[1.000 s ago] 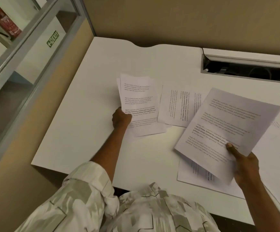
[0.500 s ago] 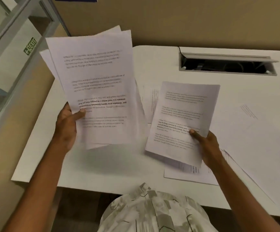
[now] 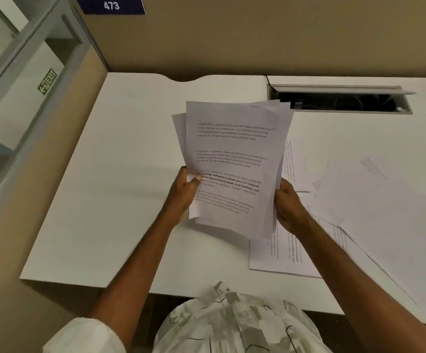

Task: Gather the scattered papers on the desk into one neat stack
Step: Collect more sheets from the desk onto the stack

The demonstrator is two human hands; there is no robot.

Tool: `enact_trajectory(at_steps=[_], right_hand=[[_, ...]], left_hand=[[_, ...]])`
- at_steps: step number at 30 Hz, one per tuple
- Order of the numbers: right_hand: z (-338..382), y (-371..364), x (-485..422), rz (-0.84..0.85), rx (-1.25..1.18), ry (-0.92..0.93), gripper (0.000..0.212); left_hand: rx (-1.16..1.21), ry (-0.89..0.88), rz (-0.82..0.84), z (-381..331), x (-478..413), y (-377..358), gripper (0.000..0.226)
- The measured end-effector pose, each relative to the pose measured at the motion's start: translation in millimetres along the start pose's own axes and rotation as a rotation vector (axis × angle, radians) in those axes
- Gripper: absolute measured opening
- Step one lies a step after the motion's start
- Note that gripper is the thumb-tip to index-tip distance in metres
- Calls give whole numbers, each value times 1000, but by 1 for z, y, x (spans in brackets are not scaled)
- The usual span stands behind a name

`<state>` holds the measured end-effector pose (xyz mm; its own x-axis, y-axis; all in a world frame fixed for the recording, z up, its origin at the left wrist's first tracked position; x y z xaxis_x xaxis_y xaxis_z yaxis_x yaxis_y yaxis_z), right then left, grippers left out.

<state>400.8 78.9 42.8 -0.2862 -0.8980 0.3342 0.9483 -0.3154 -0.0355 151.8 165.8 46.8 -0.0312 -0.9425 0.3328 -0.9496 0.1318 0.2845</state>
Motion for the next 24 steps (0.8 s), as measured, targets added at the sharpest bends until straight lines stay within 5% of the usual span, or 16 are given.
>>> enact_trajectory(at_steps=[7, 11, 15, 24], right_hand=[[6, -19, 3, -47, -65, -63, 45], [26, -35, 11, -39, -47, 135, 45], [31, -48, 18, -101, -14, 273, 42], [-9, -54, 44, 42, 129, 197, 44]], left_hand=[[-24, -92, -170, 4, 0, 11, 34], [27, -296, -209, -16, 16, 22, 59], [103, -451, -173, -30, 35, 36, 58], [193, -310, -58, 20, 65, 53, 63]])
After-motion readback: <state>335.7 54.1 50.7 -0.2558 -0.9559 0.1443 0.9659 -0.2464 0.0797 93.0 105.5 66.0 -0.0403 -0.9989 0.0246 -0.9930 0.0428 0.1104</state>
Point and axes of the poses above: each hand's wrist, its own x-axis away from the middle knuckle, its own y-axis out of the back of the hand, z = x × y, the point moved 2 cm from there along -x, towards the middle knuckle, and after that the axes turned 9 degrees about -z, right-handed, at the moved point
